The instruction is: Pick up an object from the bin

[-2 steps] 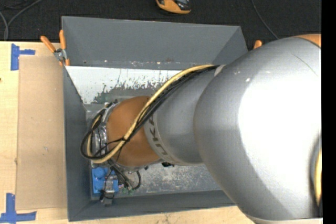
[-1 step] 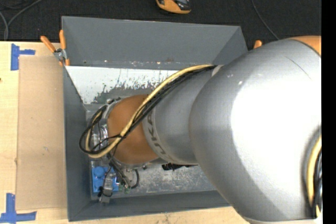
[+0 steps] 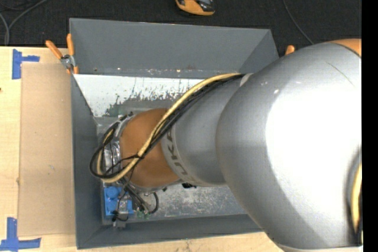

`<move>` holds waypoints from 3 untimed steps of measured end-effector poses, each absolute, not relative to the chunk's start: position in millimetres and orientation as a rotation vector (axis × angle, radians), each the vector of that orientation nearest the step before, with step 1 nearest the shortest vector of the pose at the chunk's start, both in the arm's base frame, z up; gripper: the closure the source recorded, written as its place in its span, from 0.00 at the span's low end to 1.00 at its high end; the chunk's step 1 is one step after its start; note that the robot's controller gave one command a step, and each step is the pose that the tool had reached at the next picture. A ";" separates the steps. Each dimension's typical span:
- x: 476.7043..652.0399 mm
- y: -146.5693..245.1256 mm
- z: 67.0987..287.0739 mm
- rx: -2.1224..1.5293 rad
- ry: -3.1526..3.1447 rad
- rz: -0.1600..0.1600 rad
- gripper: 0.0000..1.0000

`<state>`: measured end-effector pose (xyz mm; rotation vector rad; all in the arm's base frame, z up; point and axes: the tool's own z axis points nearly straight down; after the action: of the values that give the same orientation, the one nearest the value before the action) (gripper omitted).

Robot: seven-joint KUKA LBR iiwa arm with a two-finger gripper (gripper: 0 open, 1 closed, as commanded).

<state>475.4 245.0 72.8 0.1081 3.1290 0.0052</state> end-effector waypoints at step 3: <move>473.6 242.5 147.0 0.113 3.139 -0.003 1.00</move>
Offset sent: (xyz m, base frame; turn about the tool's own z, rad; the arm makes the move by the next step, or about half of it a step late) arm 0.0001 -0.0003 0.0906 0.0005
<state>473.6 242.5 147.0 0.1133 3.1388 -0.0029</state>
